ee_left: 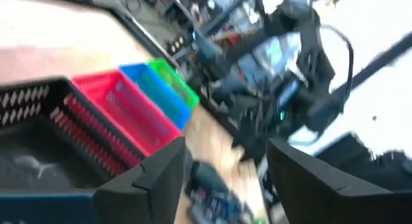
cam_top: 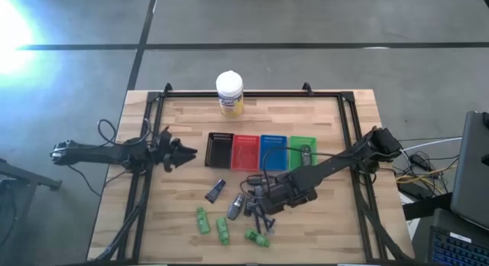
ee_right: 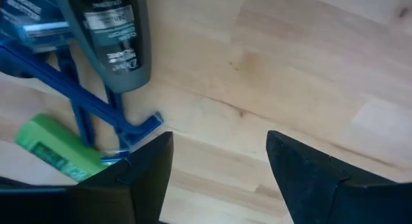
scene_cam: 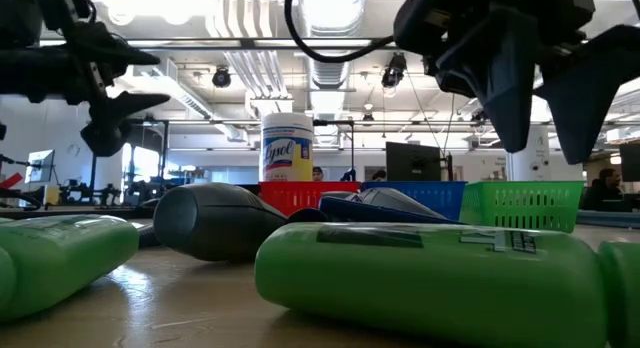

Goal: Pick & Place Travel size toiletries
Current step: Put the blue shave cream into the black basket

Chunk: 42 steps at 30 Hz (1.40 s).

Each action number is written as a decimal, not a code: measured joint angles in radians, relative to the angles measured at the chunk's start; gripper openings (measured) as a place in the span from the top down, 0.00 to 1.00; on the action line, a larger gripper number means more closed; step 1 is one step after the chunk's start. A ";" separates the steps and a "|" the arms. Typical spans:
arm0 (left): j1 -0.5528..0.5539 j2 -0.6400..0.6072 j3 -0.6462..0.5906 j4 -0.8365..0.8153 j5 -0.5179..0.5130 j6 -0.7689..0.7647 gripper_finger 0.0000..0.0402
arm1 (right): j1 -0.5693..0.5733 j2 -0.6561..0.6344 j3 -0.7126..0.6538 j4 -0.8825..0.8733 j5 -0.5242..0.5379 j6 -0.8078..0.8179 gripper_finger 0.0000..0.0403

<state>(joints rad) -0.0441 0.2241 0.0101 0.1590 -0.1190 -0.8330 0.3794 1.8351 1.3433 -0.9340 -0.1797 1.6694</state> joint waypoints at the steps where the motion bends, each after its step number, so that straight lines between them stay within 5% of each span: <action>1: 0.000 0.016 0.000 0.034 -0.027 -0.010 0.47 | 0.000 0.000 -0.005 -0.001 0.000 -0.009 0.38; 6: -0.004 0.108 0.044 0.113 -0.131 -0.040 0.48 | 0.000 0.000 -0.020 0.003 0.000 -0.092 0.34; 14: -0.048 0.387 0.256 0.047 -0.071 -0.065 0.49 | 0.015 0.000 -0.019 0.050 0.026 -0.200 0.29; 21: -0.161 0.640 0.466 -0.282 0.006 0.068 0.49 | 0.030 0.000 -0.019 0.114 0.040 -0.232 0.24; 29: -0.213 0.806 0.662 -0.578 -0.098 0.197 0.54 | 0.079 -0.005 -0.019 0.103 0.148 -0.117 0.18; 35: -0.213 0.958 0.718 -0.595 -0.099 0.053 0.56 | 0.095 0.000 -0.022 0.106 0.157 -0.101 0.12; 42: -0.222 1.189 0.786 -0.604 -0.031 -0.060 0.45 | 0.095 0.001 -0.026 0.104 0.157 -0.099 0.10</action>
<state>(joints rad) -0.2663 1.4131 0.7966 -0.4454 -0.1499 -0.8928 0.4740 1.8359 1.3170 -0.8303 -0.0223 1.5708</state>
